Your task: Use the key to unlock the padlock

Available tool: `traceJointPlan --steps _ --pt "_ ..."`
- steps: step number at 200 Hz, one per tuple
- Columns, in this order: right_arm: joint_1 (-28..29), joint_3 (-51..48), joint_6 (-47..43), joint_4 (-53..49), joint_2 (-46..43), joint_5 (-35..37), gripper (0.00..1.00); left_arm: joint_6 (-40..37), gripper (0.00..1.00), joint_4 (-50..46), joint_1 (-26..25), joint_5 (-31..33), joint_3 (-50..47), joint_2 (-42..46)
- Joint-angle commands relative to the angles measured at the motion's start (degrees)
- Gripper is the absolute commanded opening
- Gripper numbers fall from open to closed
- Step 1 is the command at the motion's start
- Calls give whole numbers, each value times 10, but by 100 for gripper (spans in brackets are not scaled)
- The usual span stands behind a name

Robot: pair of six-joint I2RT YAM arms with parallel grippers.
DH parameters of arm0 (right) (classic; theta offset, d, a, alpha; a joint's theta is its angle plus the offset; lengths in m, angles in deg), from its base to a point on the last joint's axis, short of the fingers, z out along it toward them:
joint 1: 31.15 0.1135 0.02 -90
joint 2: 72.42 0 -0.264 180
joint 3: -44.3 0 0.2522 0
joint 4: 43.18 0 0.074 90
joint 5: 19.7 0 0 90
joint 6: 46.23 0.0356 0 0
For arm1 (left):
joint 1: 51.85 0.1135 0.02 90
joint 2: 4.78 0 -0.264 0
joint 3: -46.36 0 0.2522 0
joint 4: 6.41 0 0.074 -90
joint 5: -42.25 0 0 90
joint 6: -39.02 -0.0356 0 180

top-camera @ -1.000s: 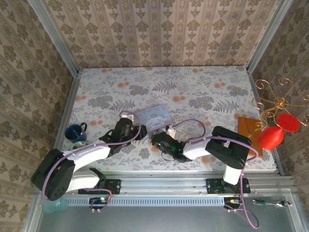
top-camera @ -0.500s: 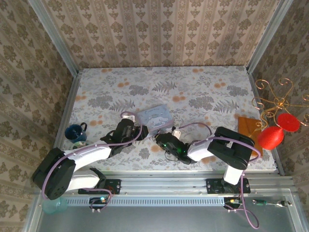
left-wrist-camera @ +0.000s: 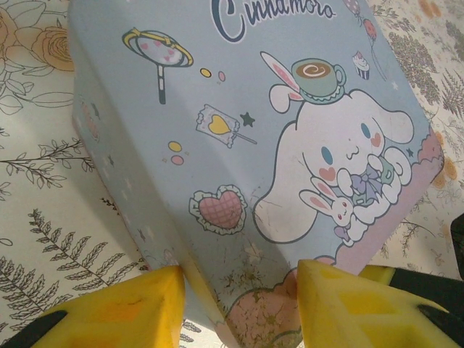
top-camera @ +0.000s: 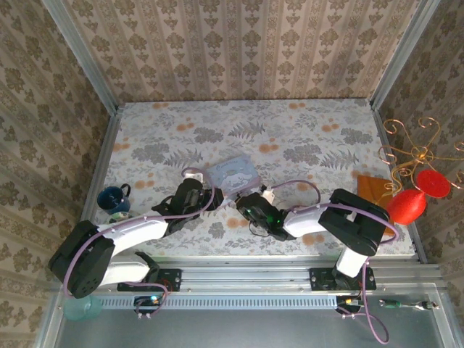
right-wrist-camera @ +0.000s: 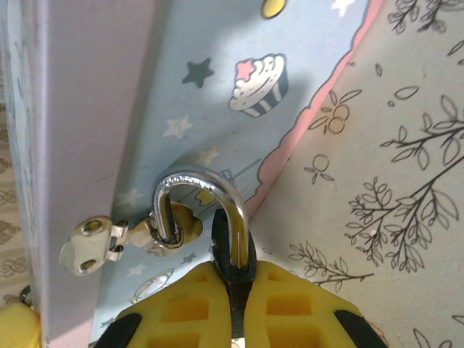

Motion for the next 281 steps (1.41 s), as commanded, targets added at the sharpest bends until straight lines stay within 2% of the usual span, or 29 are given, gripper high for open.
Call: traceJointPlan --steps 1,108,136,166,187,232,281 --pt "-11 7 19 1 -28 22 0 -3 44 -78 -8 6 -9 -11" --pt "-23 -39 17 -63 -86 37 0 -19 44 -83 23 -6 11 -17" --pt "-25 -45 -25 -75 -106 29 0 -27 44 -79 26 -4 26 -34" --pt "-23 6 -146 -197 -140 13 2 -55 45 -74 41 14 68 -90" --pt "-24 1 -194 -218 -162 -1 3 -65 44 -56 60 3 97 -127" --pt "-24 -6 -250 -249 -176 -43 3 -101 45 -62 109 -36 190 -212" --pt "-19 -16 -264 -253 -192 -68 3 -135 46 -93 155 -26 312 -295"
